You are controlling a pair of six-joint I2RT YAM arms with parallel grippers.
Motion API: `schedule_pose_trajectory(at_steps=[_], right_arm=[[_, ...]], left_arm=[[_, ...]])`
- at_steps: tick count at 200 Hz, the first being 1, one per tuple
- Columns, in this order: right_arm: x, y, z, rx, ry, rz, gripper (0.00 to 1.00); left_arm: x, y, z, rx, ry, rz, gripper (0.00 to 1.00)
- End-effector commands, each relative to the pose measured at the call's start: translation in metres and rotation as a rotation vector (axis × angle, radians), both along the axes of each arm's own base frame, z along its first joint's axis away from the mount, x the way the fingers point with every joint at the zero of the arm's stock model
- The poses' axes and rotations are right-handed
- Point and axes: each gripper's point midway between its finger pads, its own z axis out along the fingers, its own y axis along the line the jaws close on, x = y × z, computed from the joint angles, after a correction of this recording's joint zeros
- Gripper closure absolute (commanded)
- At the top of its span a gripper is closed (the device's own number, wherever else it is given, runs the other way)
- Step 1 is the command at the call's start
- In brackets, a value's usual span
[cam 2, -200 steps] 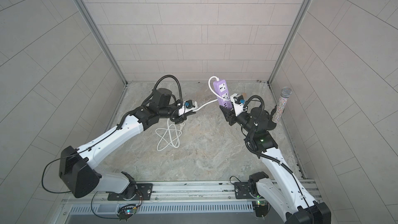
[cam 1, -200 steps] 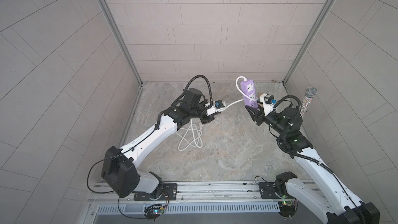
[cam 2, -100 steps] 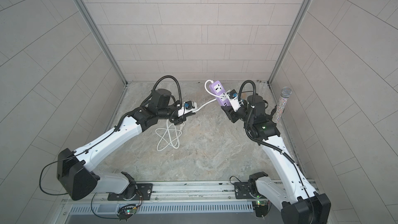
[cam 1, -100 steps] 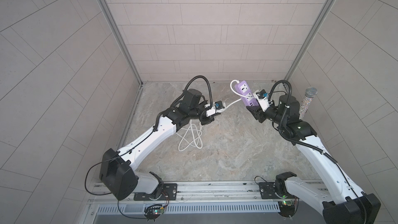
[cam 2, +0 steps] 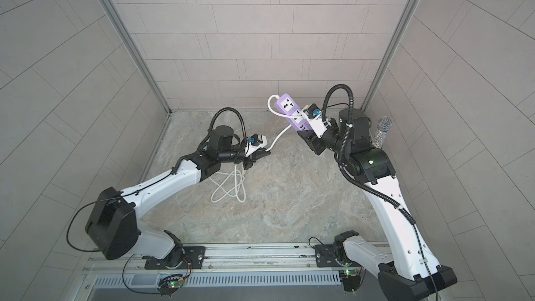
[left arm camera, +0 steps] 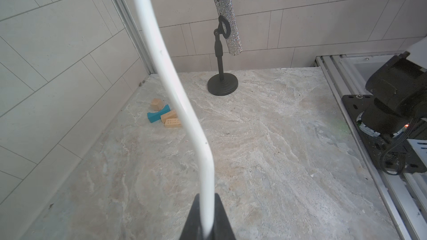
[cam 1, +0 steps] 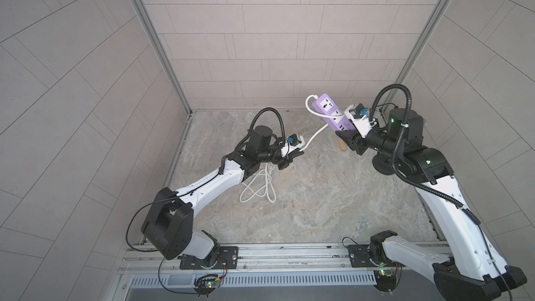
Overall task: Wrap the cord around the power strip
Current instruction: Wrap the power cord around the power strip, then place the power strip at the center of the board.
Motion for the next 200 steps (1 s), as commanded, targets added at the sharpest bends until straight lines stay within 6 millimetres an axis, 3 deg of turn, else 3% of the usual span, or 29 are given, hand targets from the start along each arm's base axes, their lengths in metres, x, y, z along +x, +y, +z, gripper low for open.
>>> schedule_pose_trajectory(at_steps=[1, 41, 63, 102, 151, 200], right_arm=[[-0.003, -0.017, 0.087, 0.074, -0.261, -0.089, 1.0], [-0.016, -0.005, 0.112, 0.148, -0.319, -0.007, 1.0], [-0.018, -0.001, 0.118, 0.165, -0.325, 0.017, 1.0], [-0.012, -0.001, 0.106, 0.131, -0.315, 0.008, 1.0], [-0.007, -0.003, 0.102, 0.125, -0.351, -0.005, 1.0], [-0.001, -0.006, 0.094, 0.122, -0.356, -0.029, 1.0]], left_arm=[[-0.005, 0.006, -0.048, 0.037, 0.187, 0.008, 0.95], [0.001, 0.0, -0.06, -0.01, 0.226, 0.02, 0.78], [0.003, 0.0, -0.068, -0.018, 0.238, 0.036, 0.74], [0.006, 0.005, -0.083, -0.006, 0.247, 0.078, 0.71], [-0.004, 0.02, -0.092, 0.031, 0.262, 0.124, 0.65], [-0.013, 0.038, -0.101, 0.09, 0.257, 0.176, 0.54]])
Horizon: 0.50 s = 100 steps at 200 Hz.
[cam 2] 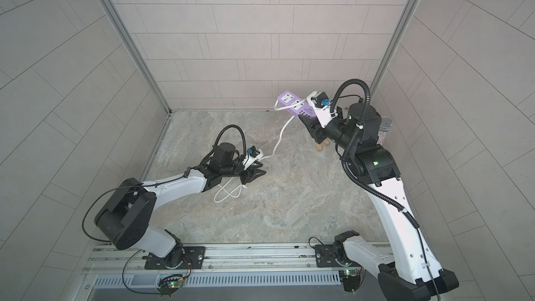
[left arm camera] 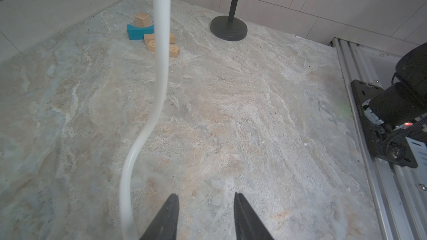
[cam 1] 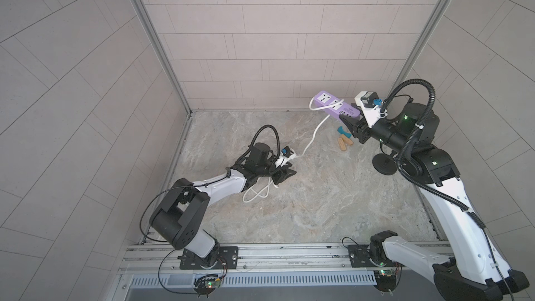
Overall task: Wrap the cord around the power strip
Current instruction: Place the power strip at the center of the board.
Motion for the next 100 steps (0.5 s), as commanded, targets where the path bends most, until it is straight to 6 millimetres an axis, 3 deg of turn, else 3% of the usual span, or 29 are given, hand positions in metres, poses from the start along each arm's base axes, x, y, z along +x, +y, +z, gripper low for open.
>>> schedule_pose_trajectory(at_steps=[1, 25, 62, 100], right_arm=[[-0.01, -0.005, 0.037, 0.029, -0.146, -0.015, 1.0], [-0.007, -0.003, 0.033, 0.045, -0.139, -0.009, 1.0], [-0.003, -0.003, 0.024, 0.066, -0.126, -0.013, 1.0], [0.004, -0.003, 0.018, 0.078, -0.12, -0.023, 1.0]], left_arm=[[0.0, 0.011, 0.003, 0.03, -0.032, 0.032, 0.53], [-0.001, 0.014, 0.001, 0.042, -0.013, 0.046, 0.49], [-0.018, 0.021, -0.009, 0.081, 0.069, 0.033, 0.45], [-0.013, 0.032, -0.026, 0.132, 0.087, 0.1, 0.45]])
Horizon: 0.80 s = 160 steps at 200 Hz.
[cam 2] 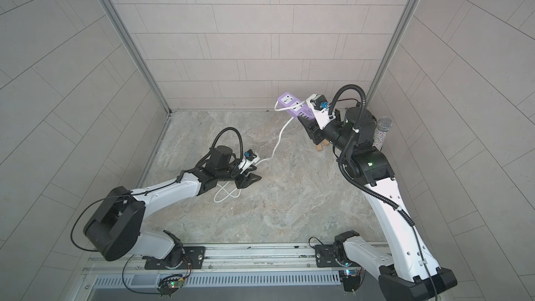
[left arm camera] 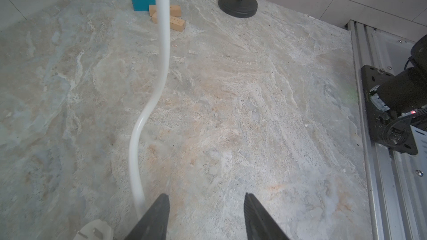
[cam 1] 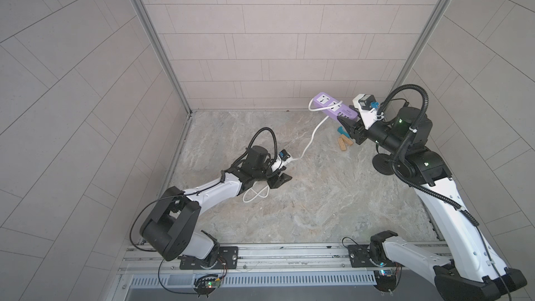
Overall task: Wrap the cord around the power strip
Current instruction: Place the power strip at the center of the board.
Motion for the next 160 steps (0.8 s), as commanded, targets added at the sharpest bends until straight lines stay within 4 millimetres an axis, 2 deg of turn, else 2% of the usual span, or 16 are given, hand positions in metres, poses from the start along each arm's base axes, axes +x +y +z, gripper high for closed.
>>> schedule_pose_trajectory(at_steps=[1, 16, 34, 62, 82, 92, 116, 160], right_arm=[[-0.005, -0.004, 0.034, 0.051, -0.127, -0.017, 1.0], [-0.001, -0.004, 0.026, 0.062, -0.116, -0.021, 1.0], [0.005, -0.003, 0.013, 0.075, -0.095, -0.027, 1.0], [0.012, -0.003, -0.005, 0.096, -0.076, -0.037, 1.0], [0.016, -0.003, -0.021, 0.112, -0.052, -0.041, 1.0], [0.019, -0.003, -0.031, 0.12, -0.038, -0.048, 1.0], [0.024, -0.005, -0.058, 0.127, -0.005, -0.07, 1.0], [0.037, -0.005, -0.109, 0.158, 0.077, -0.098, 1.0]], left_arm=[[0.001, 0.01, -0.013, 0.051, 0.025, 0.043, 0.45], [0.003, 0.013, -0.024, 0.095, 0.059, 0.055, 0.49], [0.007, 0.015, -0.034, 0.153, 0.102, 0.062, 0.59], [0.013, 0.025, -0.055, 0.278, 0.162, 0.098, 0.87], [0.019, 0.029, -0.055, 0.29, 0.157, 0.141, 0.97], [0.023, 0.033, -0.051, 0.295, 0.149, 0.174, 1.0], [0.024, 0.04, -0.039, 0.31, 0.131, 0.206, 1.0], [0.029, 0.068, -0.021, 0.423, 0.053, 0.274, 1.0]])
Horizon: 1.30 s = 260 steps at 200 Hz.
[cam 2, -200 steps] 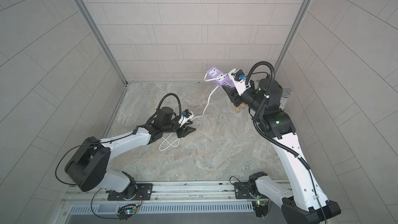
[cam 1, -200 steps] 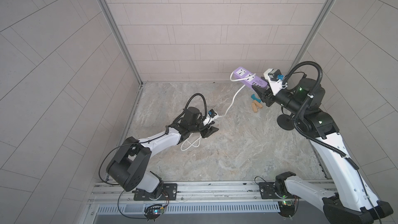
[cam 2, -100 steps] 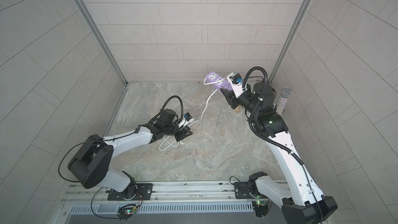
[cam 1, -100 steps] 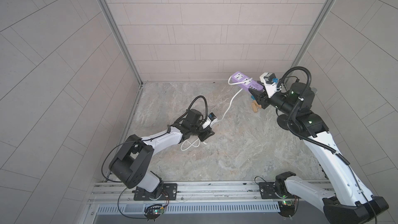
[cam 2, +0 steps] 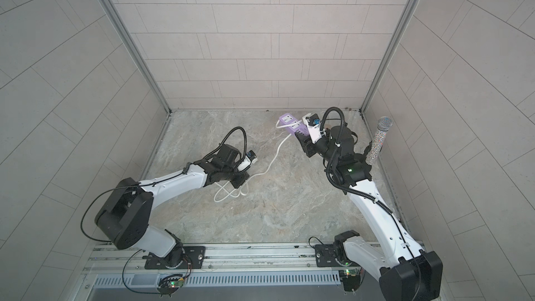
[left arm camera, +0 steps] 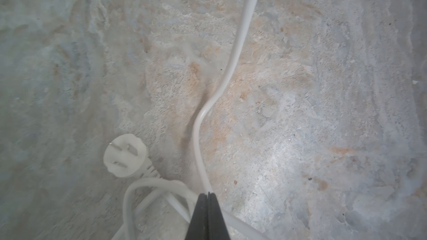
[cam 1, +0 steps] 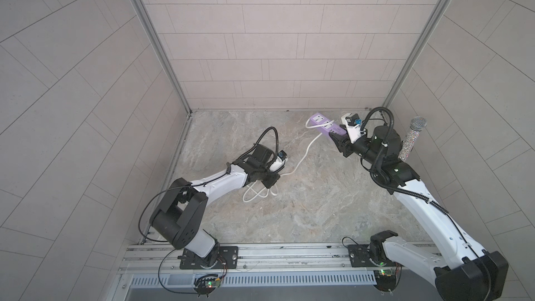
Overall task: Wrap the cord around the power strip
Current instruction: Place the power strip at the center of the board.
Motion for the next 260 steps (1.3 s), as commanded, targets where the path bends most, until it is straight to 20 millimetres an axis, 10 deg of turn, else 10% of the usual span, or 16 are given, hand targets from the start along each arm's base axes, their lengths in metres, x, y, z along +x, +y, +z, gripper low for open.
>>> schedule_pose_trajectory(at_steps=[1, 65, 124, 204, 260], right_arm=[[0.007, -0.003, 0.016, 0.075, -0.086, -0.033, 1.0], [0.017, -0.004, -0.046, 0.088, -0.004, -0.074, 1.0], [0.003, -0.014, -0.033, 0.015, -0.054, -0.098, 1.0], [-0.002, -0.042, -0.042, -0.057, -0.054, -0.182, 1.0], [-0.011, -0.017, -0.1, -0.031, 0.091, -0.121, 1.0]], left_arm=[[0.01, 0.019, 0.022, 0.078, -0.073, 0.041, 1.0], [0.006, 0.038, 0.029, 0.137, -0.064, 0.062, 0.95], [-0.008, 0.021, 0.045, -0.012, 0.076, 0.105, 0.61], [-0.013, 0.046, 0.044, -0.017, -0.078, 0.165, 0.56], [0.012, 0.049, 0.062, 0.035, -0.136, 0.215, 0.55]])
